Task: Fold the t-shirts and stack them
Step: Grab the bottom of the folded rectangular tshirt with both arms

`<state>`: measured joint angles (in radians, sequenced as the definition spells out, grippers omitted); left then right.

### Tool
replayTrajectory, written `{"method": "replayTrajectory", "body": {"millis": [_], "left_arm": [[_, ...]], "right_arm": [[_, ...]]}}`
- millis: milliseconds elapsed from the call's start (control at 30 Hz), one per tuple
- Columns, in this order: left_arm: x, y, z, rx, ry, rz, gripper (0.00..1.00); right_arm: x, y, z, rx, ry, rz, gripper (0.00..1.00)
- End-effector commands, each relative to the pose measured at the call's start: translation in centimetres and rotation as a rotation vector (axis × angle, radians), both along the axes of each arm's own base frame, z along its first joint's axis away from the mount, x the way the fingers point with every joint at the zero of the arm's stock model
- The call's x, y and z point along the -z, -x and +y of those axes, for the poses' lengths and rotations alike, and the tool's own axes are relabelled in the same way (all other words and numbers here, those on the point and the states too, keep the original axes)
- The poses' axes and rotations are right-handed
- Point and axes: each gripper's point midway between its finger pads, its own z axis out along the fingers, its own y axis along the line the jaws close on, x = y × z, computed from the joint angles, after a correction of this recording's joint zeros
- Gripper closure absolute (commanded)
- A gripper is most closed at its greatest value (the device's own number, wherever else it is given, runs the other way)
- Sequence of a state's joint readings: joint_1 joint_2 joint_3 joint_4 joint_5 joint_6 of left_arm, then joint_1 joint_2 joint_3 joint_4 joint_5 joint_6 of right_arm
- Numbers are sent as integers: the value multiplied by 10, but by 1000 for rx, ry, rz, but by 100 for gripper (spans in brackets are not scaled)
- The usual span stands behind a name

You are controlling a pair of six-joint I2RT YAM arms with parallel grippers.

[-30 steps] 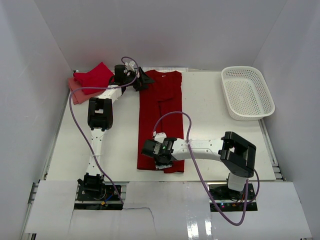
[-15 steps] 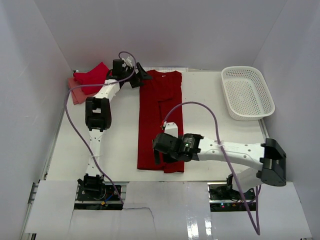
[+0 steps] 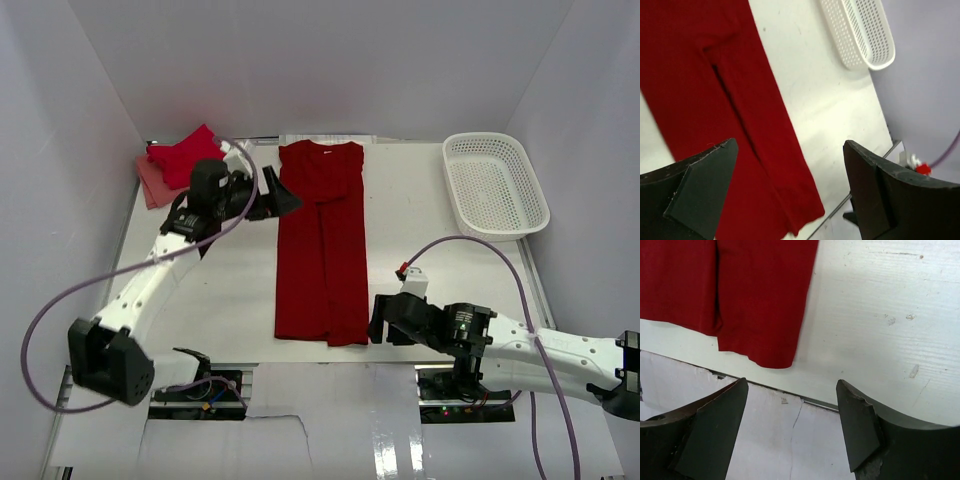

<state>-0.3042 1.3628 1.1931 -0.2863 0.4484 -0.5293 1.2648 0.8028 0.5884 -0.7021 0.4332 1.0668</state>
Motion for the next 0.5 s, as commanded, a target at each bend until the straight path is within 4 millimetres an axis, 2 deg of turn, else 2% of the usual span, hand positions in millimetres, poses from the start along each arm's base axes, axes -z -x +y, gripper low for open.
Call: {"method": "replayTrajectory", "body": {"millis": [0, 33, 67, 100, 133, 167, 267, 367, 467], "left_arm": [[41, 41, 30, -90, -94, 66, 2], [61, 57, 38, -106, -121, 110, 2], [45, 72, 45, -120, -107, 62, 2], [43, 81, 48, -127, -105, 52, 2], [49, 91, 56, -154, -118, 71, 2], [34, 101, 60, -164, -95, 19, 2], [21, 115, 63, -147, -99, -14, 2], [32, 117, 71, -166, -171, 44, 2], [62, 121, 76, -175, -240, 163, 2]], "right_arm": [[-2, -4, 11, 19, -67, 16, 23], [1, -4, 12, 5, -60, 16, 23], [2, -7, 18, 0, -84, 30, 23], [4, -9, 21, -12, -96, 42, 23], [8, -14, 28, -48, -113, 31, 25], [10, -19, 31, -54, -146, 69, 25], [5, -37, 37, -79, -144, 55, 27], [-2, -47, 40, -103, -171, 78, 28], [-2, -45, 50, -146, -274, 120, 31]]}}
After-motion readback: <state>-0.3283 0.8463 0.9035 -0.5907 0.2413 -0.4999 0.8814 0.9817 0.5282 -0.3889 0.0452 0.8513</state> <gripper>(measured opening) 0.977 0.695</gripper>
